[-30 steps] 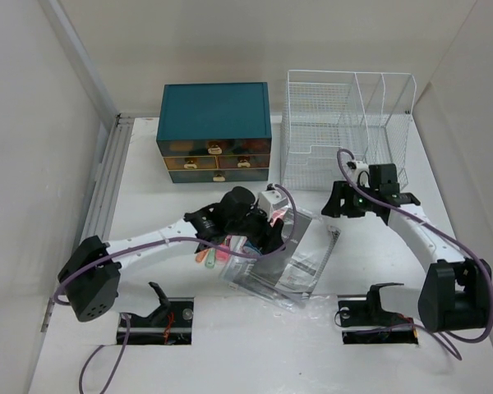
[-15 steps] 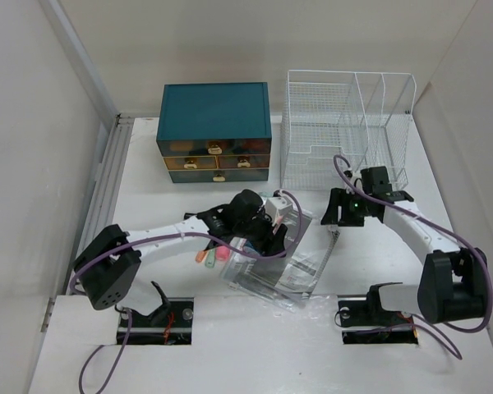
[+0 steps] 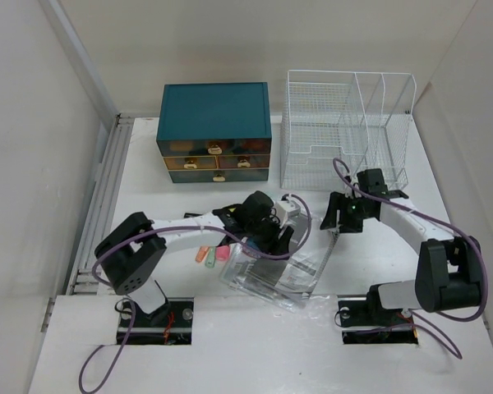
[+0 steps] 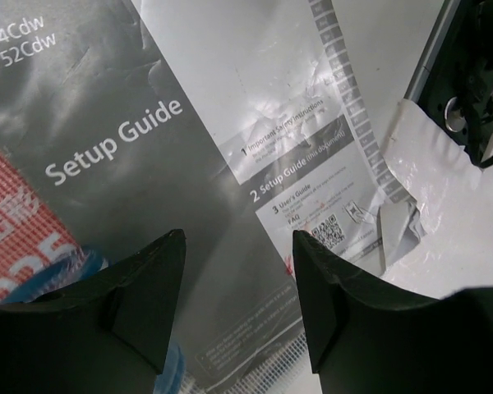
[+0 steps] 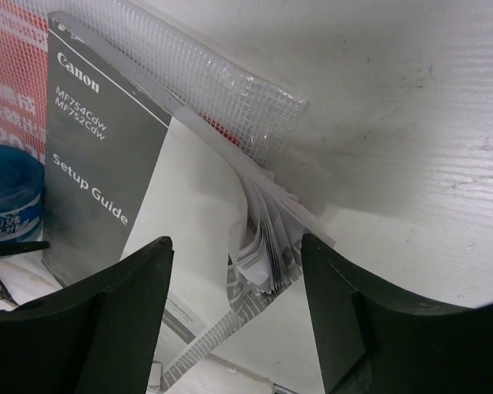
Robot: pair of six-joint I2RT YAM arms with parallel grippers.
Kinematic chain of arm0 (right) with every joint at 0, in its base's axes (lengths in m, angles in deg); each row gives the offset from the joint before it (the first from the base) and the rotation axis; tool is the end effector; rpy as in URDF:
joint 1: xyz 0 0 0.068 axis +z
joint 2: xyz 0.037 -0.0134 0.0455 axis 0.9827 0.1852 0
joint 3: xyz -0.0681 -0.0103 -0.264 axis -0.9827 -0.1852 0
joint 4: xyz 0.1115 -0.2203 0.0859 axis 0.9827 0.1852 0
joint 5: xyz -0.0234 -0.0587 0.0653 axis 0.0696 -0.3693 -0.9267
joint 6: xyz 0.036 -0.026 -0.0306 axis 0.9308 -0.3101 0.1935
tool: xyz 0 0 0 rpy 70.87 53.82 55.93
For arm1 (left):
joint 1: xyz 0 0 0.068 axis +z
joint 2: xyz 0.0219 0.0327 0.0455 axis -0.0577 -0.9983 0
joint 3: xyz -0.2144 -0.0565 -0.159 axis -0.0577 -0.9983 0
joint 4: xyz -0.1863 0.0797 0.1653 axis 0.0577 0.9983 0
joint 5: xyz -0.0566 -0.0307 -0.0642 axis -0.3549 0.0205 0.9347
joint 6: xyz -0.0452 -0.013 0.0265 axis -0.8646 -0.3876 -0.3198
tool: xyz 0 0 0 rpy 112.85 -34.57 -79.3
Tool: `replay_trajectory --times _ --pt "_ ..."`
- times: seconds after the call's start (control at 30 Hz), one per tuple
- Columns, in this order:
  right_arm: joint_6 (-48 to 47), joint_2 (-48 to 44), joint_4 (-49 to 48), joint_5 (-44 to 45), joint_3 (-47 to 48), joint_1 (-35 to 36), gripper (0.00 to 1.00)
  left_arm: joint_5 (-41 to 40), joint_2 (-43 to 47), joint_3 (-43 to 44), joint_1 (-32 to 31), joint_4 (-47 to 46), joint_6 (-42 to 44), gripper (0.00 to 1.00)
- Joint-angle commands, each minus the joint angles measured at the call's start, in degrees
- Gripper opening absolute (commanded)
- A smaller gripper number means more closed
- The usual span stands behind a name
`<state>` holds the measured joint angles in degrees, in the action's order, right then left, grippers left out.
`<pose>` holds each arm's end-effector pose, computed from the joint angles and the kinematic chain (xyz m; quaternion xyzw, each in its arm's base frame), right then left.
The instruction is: Organize the desk
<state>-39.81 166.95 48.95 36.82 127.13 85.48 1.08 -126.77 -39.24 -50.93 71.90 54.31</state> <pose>0.2395 0.0393 0.1871 0.0270 0.9615 0.2202 0.1622 0.1786 -0.2756 0.1994 0.4352 0.7611 -0.4035 0.2618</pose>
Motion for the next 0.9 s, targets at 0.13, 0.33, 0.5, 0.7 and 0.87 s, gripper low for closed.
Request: replay_trajectory --times 0.13,0.33,0.5,0.7,0.87 --pt "2.2 0.5 -1.3 0.6 -1.7 2.3 0.68 1.4 -5.1 5.5 -2.0 -0.9 0.0 0.43" --pt "2.7 1.0 -2.6 -2.4 -3.5 4.7 0.59 1.4 -8.1 7.2 -2.0 -0.9 -0.5 0.37" --pt "2.7 -0.1 -2.6 -3.7 -3.5 4.7 0.23 2.1 -10.3 8.9 -2.0 -0.9 -0.5 0.35" --pt "2.7 -2.9 -2.6 -3.7 -3.5 4.7 0.0 3.3 -12.5 10.1 -2.5 -0.3 -0.5 0.33" --pt "0.2 -5.8 -0.5 -3.4 1.8 4.7 0.0 0.6 -8.2 9.6 -2.5 -0.3 0.0 0.47"
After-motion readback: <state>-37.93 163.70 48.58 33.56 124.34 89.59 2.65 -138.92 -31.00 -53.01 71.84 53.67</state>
